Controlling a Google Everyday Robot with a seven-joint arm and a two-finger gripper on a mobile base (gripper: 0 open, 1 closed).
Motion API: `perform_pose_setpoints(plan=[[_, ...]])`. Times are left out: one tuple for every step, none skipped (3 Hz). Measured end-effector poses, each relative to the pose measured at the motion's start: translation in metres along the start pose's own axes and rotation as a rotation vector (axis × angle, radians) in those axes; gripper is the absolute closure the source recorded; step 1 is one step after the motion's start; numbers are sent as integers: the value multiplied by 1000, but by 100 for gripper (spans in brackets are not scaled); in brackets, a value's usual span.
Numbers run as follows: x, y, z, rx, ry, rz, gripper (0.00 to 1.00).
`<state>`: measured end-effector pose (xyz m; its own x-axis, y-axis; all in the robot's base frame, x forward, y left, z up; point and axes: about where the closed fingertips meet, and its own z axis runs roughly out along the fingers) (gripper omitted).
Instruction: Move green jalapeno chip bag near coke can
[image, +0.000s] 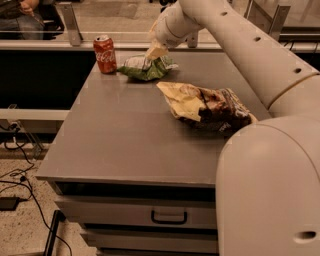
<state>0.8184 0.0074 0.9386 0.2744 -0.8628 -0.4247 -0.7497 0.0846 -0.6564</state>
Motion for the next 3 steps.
perform_pose_setpoints(plan=[[-1,2,3,-5,0,-1,0],[3,1,1,1,-9,7,0],[8,-2,-6,10,-5,14,0]])
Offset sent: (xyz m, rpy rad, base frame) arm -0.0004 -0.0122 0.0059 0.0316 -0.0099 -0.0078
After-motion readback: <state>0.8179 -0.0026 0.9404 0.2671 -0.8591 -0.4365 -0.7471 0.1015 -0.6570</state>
